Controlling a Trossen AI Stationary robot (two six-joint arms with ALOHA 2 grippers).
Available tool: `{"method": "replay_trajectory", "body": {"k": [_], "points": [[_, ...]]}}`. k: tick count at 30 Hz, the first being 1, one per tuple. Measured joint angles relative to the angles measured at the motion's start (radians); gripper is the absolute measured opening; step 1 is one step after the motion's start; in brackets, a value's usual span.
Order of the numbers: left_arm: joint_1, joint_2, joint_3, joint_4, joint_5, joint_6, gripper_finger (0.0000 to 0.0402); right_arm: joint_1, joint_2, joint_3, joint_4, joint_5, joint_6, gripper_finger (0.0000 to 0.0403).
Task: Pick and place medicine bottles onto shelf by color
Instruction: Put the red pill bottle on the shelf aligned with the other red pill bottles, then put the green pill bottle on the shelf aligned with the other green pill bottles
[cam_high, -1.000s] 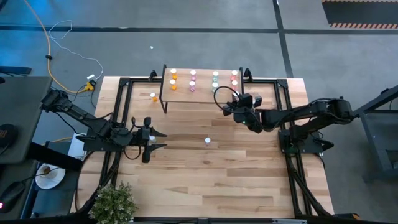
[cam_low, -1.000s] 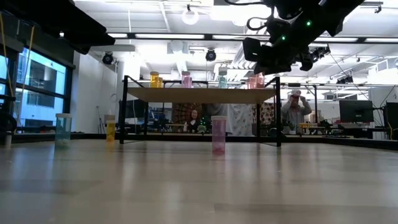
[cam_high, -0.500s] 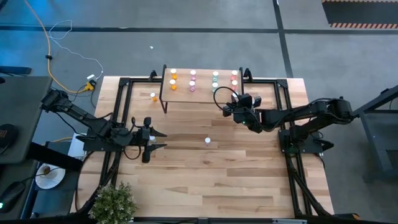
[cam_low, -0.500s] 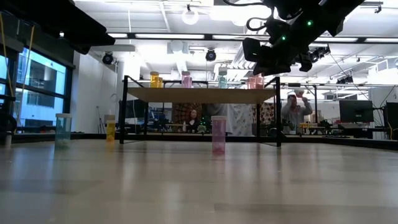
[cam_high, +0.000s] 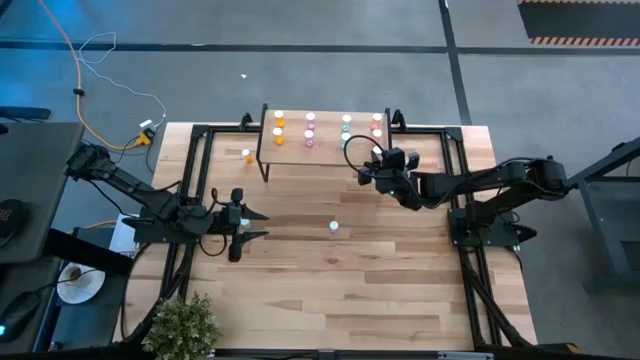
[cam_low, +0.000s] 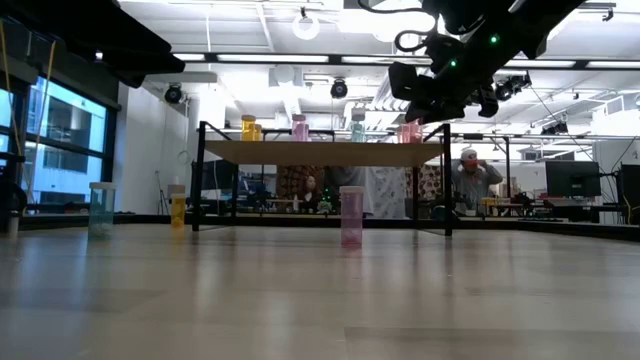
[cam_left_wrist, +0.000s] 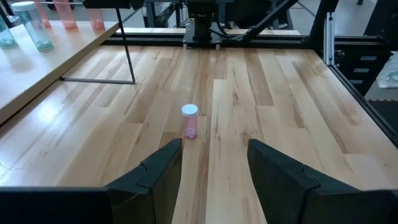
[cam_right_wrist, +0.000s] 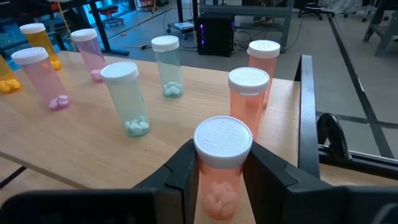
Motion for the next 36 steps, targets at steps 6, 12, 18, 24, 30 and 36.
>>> {"method": "replay_trajectory", "body": {"k": [6,12,18,24,30,36], "points": [[0.000,0.000,0.000,0.000,0.000,0.000,0.0172,0.000,0.000,0.000,0.000,-0.011,-0.002,0.0097],[0.000,0.000,0.000,0.000,0.000,0.000,0.0172,0.000,0.000,0.000,-0.002,-0.010,-0.002,0.0104],[0.000,0.000,0.000,0.000,0.000,0.000,0.0172,0.000,0.002,-0.002,-0.009,-0.019,-0.002,0.0131],[0.000,0.000,0.000,0.000,0.000,0.000,0.0172,0.000,0.002,-0.002,-0.002,-0.016,-0.002,0.0149],[0.000,0.000,0.000,0.000,0.000,0.000,0.0172,0.000,0.001,-0.002,0.004,0.001,0.000,0.0164],[0.000,0.000,0.000,0.000,0.000,0.000,0.0172,0.000,0.001,-0.002,0.004,0.006,0.006,0.0181]]}}
